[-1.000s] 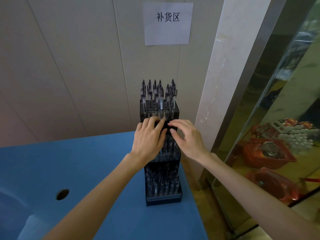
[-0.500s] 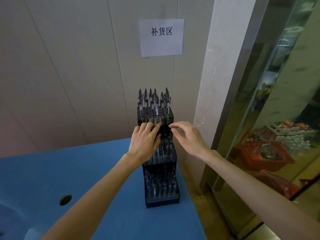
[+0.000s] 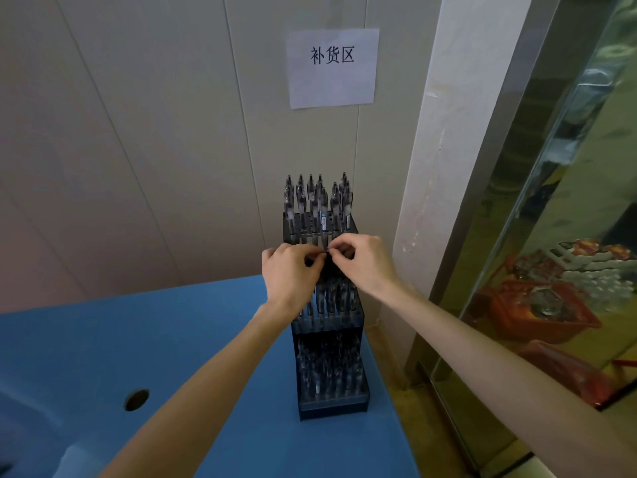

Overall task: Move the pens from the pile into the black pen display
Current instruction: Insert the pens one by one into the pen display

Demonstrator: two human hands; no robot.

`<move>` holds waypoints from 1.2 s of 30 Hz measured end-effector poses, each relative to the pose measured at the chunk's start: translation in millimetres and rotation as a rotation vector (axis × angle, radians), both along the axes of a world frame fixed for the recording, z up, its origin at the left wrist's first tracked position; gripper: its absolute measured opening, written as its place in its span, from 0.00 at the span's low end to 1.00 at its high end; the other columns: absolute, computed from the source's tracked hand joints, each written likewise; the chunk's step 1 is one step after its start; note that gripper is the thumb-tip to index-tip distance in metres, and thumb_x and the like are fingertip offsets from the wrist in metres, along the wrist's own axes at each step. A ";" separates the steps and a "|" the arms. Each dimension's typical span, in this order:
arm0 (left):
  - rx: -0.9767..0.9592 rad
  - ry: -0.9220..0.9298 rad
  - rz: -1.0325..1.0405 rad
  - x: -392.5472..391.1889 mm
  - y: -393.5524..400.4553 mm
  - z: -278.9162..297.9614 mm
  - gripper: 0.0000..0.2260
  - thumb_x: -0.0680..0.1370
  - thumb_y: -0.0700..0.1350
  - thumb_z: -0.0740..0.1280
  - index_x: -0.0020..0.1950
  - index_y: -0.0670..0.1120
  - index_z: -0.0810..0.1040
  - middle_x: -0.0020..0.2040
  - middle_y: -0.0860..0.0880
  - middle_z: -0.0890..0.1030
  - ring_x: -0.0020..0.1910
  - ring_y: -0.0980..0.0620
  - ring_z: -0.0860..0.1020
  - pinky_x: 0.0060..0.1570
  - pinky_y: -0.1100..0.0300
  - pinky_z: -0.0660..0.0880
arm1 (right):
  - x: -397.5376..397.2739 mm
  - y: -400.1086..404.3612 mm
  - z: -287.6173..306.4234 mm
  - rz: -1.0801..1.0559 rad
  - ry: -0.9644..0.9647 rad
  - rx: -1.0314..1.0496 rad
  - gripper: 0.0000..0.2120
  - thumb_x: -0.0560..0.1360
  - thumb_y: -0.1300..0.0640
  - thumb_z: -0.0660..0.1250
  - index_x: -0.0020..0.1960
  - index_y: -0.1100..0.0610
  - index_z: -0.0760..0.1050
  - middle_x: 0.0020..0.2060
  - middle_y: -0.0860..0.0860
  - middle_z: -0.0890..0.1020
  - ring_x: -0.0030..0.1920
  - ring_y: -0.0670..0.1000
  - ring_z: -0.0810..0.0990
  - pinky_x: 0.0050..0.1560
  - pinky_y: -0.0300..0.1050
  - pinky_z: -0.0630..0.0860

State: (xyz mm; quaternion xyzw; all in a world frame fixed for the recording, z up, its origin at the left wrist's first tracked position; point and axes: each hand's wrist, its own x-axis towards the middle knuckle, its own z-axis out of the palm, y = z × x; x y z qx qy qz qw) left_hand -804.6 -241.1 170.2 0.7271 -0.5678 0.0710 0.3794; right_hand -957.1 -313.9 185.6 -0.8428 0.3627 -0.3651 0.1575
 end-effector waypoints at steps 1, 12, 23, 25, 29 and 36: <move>0.017 -0.107 0.012 -0.5 -0.1 3.9 0.08 0.80 0.53 0.67 0.50 0.57 0.86 0.41 0.57 0.86 0.44 0.54 0.81 0.55 0.52 0.68 | -4.0 0.2 -2.5 -0.016 -0.036 0.002 0.05 0.78 0.55 0.71 0.52 0.51 0.85 0.42 0.42 0.85 0.41 0.39 0.81 0.43 0.33 0.79; 0.105 -0.269 0.084 -5.8 -9.9 15.6 0.12 0.78 0.55 0.68 0.38 0.53 0.84 0.32 0.56 0.81 0.42 0.52 0.78 0.57 0.53 0.60 | -30.9 2.6 -30.1 -0.028 -0.169 0.057 0.06 0.78 0.58 0.72 0.54 0.54 0.85 0.43 0.43 0.85 0.42 0.39 0.82 0.42 0.32 0.79; 0.099 -0.309 0.059 -7.3 -7.7 6.3 0.15 0.82 0.54 0.63 0.40 0.53 0.84 0.34 0.55 0.81 0.47 0.48 0.77 0.62 0.50 0.63 | -32.0 0.2 -30.6 -0.012 -0.166 0.036 0.07 0.79 0.57 0.70 0.55 0.53 0.84 0.46 0.44 0.85 0.42 0.39 0.81 0.43 0.32 0.77; 0.011 -0.266 0.019 -5.2 -0.9 1.2 0.13 0.83 0.53 0.62 0.49 0.53 0.85 0.43 0.55 0.83 0.49 0.49 0.78 0.63 0.50 0.65 | -32.9 3.3 -30.9 -0.016 -0.131 -0.026 0.08 0.80 0.56 0.69 0.58 0.54 0.83 0.50 0.45 0.85 0.43 0.38 0.79 0.45 0.31 0.75; -0.023 -0.328 -0.072 -2.3 18.7 -13.9 0.14 0.85 0.53 0.60 0.62 0.50 0.82 0.59 0.53 0.82 0.59 0.49 0.78 0.70 0.49 0.65 | -32.5 10.7 -36.4 0.039 -0.006 -0.110 0.14 0.84 0.52 0.63 0.66 0.55 0.79 0.61 0.48 0.82 0.62 0.45 0.77 0.61 0.38 0.73; 0.249 -0.391 -0.184 -0.4 44.1 -24.2 0.31 0.84 0.63 0.45 0.82 0.48 0.58 0.81 0.49 0.61 0.81 0.50 0.57 0.80 0.52 0.52 | -31.7 16.8 -48.9 0.075 0.362 -0.164 0.27 0.86 0.43 0.50 0.81 0.54 0.60 0.80 0.50 0.63 0.80 0.50 0.58 0.78 0.52 0.57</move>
